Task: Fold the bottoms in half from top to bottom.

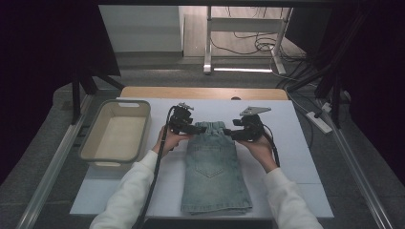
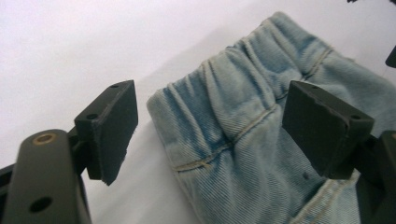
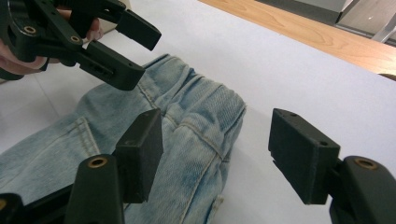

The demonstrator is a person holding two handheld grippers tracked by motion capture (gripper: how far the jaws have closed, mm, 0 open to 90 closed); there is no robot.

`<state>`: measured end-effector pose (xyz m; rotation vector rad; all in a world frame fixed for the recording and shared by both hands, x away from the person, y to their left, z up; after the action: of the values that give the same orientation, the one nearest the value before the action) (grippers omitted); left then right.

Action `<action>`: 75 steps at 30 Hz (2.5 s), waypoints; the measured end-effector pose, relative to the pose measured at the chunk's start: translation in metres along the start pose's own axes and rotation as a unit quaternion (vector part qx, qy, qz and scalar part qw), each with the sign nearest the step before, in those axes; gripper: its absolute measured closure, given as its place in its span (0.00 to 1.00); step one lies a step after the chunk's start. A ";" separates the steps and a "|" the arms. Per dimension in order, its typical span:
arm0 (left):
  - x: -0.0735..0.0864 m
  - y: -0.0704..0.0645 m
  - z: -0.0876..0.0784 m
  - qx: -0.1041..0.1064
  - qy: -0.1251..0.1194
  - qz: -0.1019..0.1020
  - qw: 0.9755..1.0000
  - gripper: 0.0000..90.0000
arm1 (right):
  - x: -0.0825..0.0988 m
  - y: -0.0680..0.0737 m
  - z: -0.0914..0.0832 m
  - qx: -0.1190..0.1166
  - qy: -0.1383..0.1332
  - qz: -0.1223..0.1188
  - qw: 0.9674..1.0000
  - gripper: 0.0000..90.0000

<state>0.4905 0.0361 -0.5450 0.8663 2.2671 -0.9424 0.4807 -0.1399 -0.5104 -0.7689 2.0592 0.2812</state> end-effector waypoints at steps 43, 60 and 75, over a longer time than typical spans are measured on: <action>0.021 0.011 0.013 0.010 0.044 -0.009 0.999 0.21 | 0.037 -0.003 0.047 -0.018 0.105 0.005 0.994 0.35; 0.033 0.008 0.027 0.039 0.079 -0.004 0.996 0.33 | 0.047 0.007 0.053 -0.037 0.133 -0.004 0.990 0.38; 0.032 0.003 0.022 0.031 0.079 0.023 0.996 0.56 | 0.046 0.016 0.051 -0.058 0.116 -0.017 0.991 0.72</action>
<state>0.4766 0.0320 -0.5807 1.0495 2.3485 -0.9579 0.4864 -0.1232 -0.5781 -0.9451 2.2604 0.3073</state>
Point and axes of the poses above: each handheld gripper's, and its own axes: z roughly forward along the jaws, x roughly out of its underside, y roughly to its left, the point moved 8 cm from there along z, roughly forward along the jaws, and after that the axes turned 14 degrees about x, right-handed, at the moved point
